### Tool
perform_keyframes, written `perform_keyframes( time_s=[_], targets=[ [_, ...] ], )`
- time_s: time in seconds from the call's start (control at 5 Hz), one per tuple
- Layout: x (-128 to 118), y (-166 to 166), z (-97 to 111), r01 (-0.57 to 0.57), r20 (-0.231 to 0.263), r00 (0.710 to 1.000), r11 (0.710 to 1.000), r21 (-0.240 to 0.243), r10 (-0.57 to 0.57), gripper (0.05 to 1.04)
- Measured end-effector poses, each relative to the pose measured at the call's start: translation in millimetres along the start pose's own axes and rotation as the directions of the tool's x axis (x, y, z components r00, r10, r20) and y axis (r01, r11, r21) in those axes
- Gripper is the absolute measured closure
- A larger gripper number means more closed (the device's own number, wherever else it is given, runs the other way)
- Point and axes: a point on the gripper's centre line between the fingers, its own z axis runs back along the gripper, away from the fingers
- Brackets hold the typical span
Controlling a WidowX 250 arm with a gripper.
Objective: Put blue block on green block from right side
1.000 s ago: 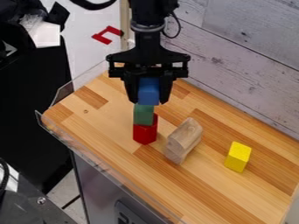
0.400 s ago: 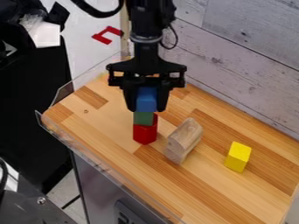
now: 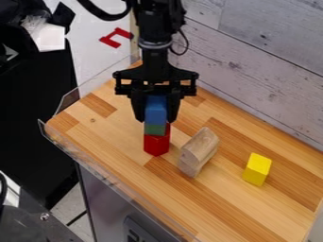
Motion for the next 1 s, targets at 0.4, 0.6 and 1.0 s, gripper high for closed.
perform_keyframes(
  time_s=[0.4,0.6,1.0],
  targets=[
    [1.0,0.7,0.1,0.002,0.003,1.000,1.000,-0.003,-0.002,0.503],
    [2.3,2.3,0.3,-0.008,0.003,1.000,1.000,-0.008,0.008,0.503],
    [2.5,2.3,-0.2,-0.018,-0.010,1.000,1.000,-0.025,0.018,0.167]
  ],
)
